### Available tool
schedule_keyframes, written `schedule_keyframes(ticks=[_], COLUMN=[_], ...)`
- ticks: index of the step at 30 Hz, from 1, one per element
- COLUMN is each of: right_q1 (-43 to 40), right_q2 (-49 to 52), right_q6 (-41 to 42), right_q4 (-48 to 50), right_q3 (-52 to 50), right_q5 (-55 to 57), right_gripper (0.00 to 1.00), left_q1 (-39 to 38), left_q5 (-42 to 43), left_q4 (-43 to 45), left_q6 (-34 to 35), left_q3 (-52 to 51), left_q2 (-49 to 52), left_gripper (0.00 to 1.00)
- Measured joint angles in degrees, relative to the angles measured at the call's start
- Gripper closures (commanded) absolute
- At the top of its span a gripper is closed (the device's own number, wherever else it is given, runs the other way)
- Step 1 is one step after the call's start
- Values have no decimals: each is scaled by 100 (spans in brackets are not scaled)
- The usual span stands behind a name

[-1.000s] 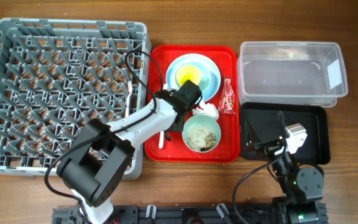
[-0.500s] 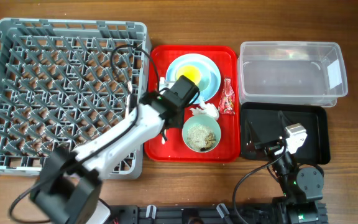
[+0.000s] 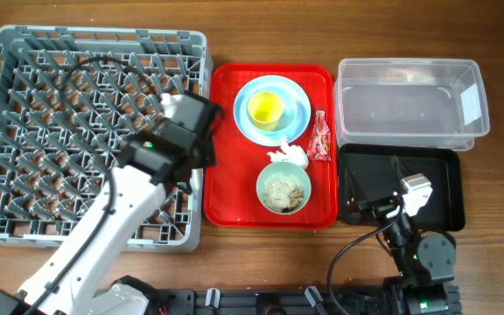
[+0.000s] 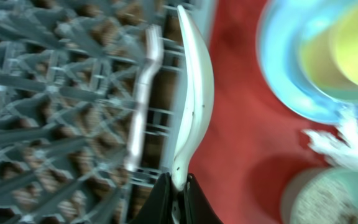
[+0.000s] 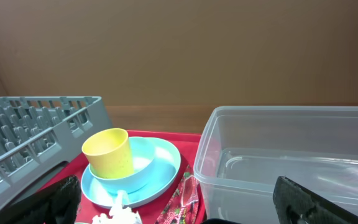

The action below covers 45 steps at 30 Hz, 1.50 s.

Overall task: Sort waste into correct bins and load items into the dishwasher rack
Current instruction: 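Insert the spoon into the rack beside the fork and release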

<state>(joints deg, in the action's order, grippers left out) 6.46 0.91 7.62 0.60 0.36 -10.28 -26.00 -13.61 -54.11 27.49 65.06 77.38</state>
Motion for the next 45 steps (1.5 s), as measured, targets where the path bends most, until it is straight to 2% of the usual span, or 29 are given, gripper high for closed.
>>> schedule_keyframes(ticks=[9, 18, 37, 45], right_q1=[0, 0, 0, 0], right_q2=[0, 0, 0, 0], right_q6=[0, 0, 0, 0], right_q4=[0, 0, 0, 0], right_q3=[0, 0, 0, 0], right_q5=[0, 0, 0, 0], right_gripper=[0, 0, 0, 0], left_q1=[632, 688, 688, 688], left_q5=[439, 625, 710, 713], left_q4=[-70, -11, 66, 452], left_q6=[-896, -1427, -1381, -1300], left_q3=[0, 0, -4, -345], left_q2=[256, 750, 1027, 1027], left_gripper=[96, 96, 94, 93])
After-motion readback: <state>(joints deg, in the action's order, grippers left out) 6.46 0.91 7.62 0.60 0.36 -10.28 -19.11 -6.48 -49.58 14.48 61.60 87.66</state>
